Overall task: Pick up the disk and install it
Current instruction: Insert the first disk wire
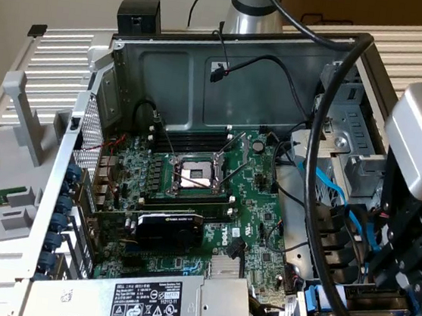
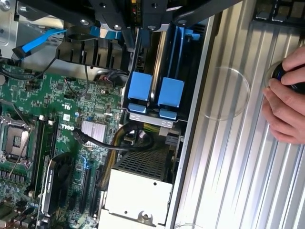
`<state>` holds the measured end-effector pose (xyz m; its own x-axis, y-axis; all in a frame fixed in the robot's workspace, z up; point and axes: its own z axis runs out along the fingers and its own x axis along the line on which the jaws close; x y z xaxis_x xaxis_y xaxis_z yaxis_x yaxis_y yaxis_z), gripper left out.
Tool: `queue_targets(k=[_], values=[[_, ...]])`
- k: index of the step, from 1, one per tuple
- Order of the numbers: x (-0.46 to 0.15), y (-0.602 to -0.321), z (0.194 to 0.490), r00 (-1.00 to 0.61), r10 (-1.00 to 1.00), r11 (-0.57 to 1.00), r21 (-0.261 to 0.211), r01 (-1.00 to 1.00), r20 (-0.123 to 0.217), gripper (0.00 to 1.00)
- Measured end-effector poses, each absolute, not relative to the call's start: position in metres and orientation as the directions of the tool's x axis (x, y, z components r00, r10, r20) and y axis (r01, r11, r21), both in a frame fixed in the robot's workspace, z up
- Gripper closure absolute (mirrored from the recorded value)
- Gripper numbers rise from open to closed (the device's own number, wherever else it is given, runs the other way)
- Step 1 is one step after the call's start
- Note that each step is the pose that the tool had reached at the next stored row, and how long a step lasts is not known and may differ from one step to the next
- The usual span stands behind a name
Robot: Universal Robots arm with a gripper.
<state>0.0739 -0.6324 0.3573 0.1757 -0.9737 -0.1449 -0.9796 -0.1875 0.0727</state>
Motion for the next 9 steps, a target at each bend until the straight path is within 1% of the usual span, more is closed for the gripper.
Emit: queue_targets(k=[9], values=[[0.0734, -0.6303, 0.3580, 0.173, -0.976, -0.184, 0.077, -0.980, -0.132, 0.82]])
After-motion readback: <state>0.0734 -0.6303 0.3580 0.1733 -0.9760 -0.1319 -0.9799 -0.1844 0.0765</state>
